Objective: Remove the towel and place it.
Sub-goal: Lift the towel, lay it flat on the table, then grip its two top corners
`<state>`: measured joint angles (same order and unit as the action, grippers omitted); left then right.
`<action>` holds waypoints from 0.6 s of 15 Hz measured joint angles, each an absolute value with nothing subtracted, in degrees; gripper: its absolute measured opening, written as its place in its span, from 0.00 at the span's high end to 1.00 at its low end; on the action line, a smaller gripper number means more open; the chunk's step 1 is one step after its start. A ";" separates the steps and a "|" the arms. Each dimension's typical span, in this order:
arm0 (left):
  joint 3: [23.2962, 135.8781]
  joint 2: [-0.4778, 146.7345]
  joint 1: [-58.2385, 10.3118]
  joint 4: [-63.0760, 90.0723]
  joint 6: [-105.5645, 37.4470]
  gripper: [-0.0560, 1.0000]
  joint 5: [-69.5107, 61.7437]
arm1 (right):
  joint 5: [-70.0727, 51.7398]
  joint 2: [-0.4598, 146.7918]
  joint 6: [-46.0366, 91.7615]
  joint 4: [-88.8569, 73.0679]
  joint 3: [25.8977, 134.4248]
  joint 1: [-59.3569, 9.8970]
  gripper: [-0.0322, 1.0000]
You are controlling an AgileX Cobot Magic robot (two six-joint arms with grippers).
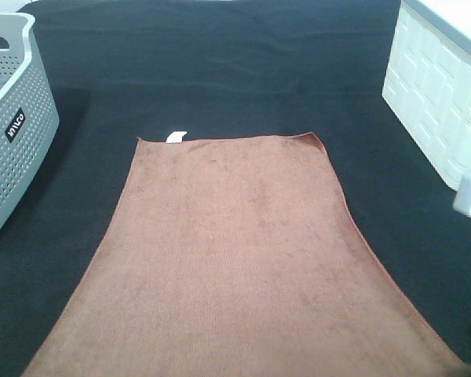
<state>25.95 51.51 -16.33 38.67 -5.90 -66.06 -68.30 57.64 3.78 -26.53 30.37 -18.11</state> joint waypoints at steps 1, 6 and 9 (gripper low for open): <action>24.98 51.51 -16.33 39.48 -5.90 0.95 -66.58 | -68.47 57.52 3.78 -26.70 29.97 -18.11 0.97; 24.58 52.02 -16.33 40.28 -5.61 0.95 -66.86 | -68.64 59.93 4.93 -26.81 29.97 -17.65 0.97; 24.58 56.78 -16.33 39.82 -5.10 0.95 -66.98 | -68.70 66.92 6.25 -27.27 29.97 -17.65 0.97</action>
